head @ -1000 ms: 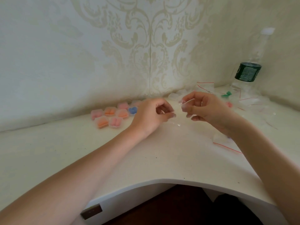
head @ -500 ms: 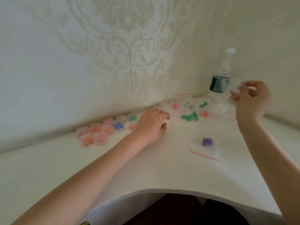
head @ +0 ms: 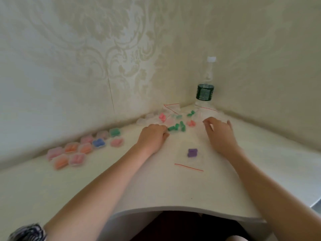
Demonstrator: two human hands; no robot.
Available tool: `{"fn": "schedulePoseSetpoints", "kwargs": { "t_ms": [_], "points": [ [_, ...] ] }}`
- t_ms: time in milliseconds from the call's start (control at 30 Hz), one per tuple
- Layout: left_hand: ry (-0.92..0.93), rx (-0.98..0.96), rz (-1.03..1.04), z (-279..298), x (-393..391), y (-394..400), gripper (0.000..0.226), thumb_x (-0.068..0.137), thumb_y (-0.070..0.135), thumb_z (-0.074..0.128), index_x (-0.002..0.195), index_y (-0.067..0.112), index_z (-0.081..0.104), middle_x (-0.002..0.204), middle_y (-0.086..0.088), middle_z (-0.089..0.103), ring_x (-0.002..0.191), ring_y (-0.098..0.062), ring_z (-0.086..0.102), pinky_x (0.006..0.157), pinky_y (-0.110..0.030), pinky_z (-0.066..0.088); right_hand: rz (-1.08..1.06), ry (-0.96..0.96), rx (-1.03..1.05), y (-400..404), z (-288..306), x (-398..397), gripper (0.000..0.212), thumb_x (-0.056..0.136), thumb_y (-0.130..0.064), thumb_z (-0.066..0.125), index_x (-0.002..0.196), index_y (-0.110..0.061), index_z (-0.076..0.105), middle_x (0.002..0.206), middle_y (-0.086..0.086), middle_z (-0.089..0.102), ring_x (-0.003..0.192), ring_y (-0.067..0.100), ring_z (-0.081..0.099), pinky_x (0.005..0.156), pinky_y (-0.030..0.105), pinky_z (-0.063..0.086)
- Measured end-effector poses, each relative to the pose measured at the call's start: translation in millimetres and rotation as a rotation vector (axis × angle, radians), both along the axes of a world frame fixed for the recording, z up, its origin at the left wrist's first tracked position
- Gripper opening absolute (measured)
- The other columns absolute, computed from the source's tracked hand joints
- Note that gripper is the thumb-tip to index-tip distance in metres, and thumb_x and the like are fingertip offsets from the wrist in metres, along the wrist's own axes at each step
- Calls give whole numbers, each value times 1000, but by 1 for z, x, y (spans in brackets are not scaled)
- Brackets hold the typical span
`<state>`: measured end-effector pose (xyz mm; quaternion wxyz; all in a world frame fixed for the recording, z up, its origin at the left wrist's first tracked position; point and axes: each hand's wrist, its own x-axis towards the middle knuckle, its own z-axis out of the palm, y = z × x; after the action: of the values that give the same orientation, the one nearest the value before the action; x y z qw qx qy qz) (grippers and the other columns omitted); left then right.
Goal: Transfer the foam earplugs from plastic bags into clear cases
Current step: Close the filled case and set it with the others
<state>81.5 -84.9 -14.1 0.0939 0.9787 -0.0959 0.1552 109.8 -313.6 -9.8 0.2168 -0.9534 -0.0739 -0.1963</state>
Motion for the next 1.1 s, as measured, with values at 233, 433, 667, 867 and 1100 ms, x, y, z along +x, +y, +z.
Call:
{"fn": "schedulePoseSetpoints", "kwargs": {
  "t_ms": [233,433,667,867,1100],
  "points": [
    [-312,-209,39,3,-14,7,21,99,15,38,100,5,56,94,-14,60,87,-31,54,63,-34,36,278,-150,143,43,27,-23,26,93,-21,56,119,-22,60,119,-2,61,116,18,45,87,21,29],
    [-187,-802,-116,28,-43,15,12,96,15,53,84,16,57,69,-4,59,50,-4,57,52,-18,45,541,24,227,90,33,-31,33,79,-30,75,108,-27,59,125,-7,57,116,13,49,91,18,37],
    [257,-1626,-23,32,-70,58,16,84,-4,64,98,5,63,80,-4,73,70,-10,70,66,-20,57,598,296,643,121,28,-39,15,84,-7,70,80,-10,55,78,9,66,56,13,63,60,28,56],
    [217,-1648,125,19,-81,79,10,80,-6,67,83,3,65,73,-6,70,58,-9,68,58,-17,56,566,241,535,137,13,-38,26,81,-17,74,99,-20,57,86,2,58,62,9,55,57,22,46],
    [57,-1661,229,14,-74,64,18,71,-1,79,78,4,62,72,-10,67,52,-12,64,52,-20,53,643,-167,368,156,4,-56,33,76,-23,77,86,-18,46,76,-11,45,66,0,41,60,12,33]
  ]
}}
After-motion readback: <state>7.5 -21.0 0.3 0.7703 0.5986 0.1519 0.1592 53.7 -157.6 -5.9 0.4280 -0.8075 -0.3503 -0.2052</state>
